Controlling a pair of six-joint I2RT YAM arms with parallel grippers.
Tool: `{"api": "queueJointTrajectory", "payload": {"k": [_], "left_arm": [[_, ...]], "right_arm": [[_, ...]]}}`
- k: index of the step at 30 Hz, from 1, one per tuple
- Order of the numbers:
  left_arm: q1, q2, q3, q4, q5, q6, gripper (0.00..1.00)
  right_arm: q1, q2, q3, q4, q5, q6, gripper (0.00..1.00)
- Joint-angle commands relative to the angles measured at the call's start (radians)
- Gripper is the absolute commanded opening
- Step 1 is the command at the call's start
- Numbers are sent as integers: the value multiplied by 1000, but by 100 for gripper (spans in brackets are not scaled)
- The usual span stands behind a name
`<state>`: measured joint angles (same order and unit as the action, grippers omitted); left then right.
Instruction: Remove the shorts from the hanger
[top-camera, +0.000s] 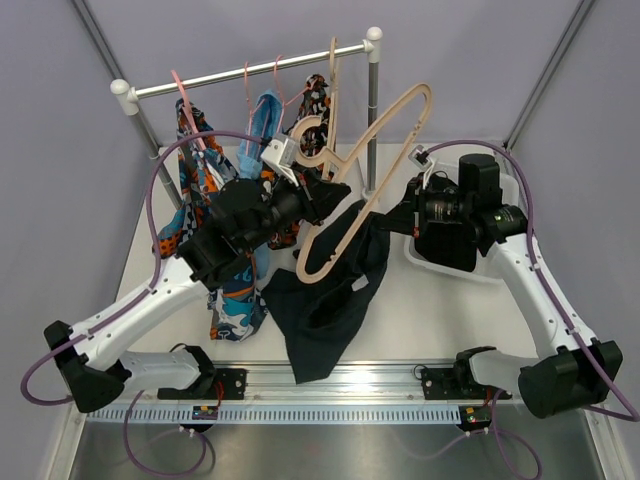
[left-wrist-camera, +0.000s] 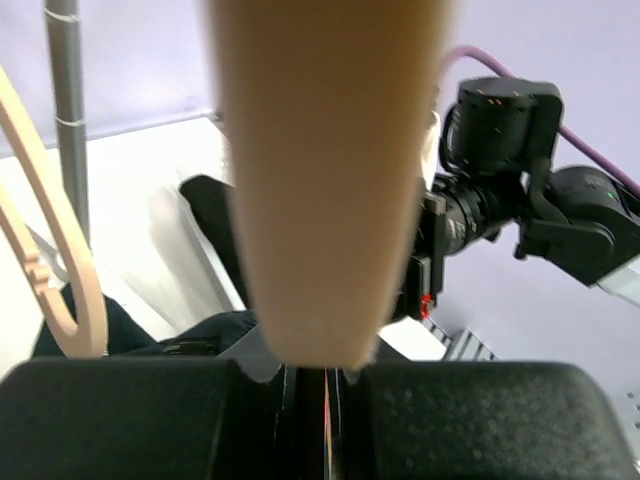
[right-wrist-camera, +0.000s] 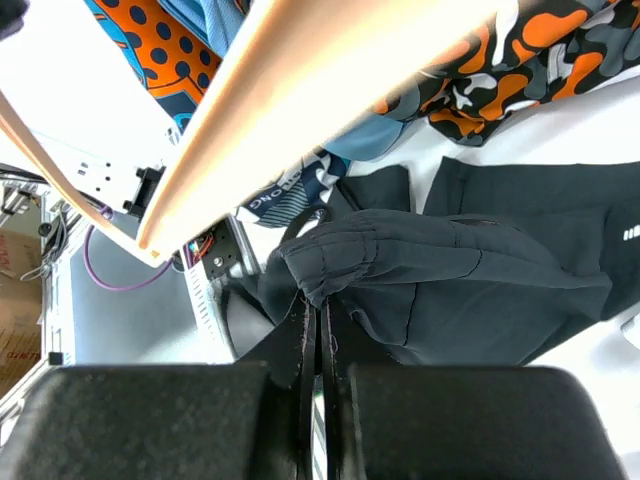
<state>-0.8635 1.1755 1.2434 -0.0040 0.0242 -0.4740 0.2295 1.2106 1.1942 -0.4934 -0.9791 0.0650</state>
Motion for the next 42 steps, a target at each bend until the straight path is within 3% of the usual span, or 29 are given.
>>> {"api": "queueJointTrajectory", "payload": {"k": [1,12,21,34,42], "left_arm": [[-3,-28,88,83,-96,43,0],[-3,-181,208,-249,-73,189,0],[-3,-355,174,-441,-224,230,0],[-3,-384,206,-564,-306,267,0],[-3,-384,243,-614,-343,287,0]], "right_arm": [[1,-46,15,41,5,-5,0],[1,-49,192,-53,49,-123,0],[1,-28,314,-88,88,-162,0],[1,-31,366,-140,125,-220,0],[1,-36,309,-154,119,-237,0]]}}
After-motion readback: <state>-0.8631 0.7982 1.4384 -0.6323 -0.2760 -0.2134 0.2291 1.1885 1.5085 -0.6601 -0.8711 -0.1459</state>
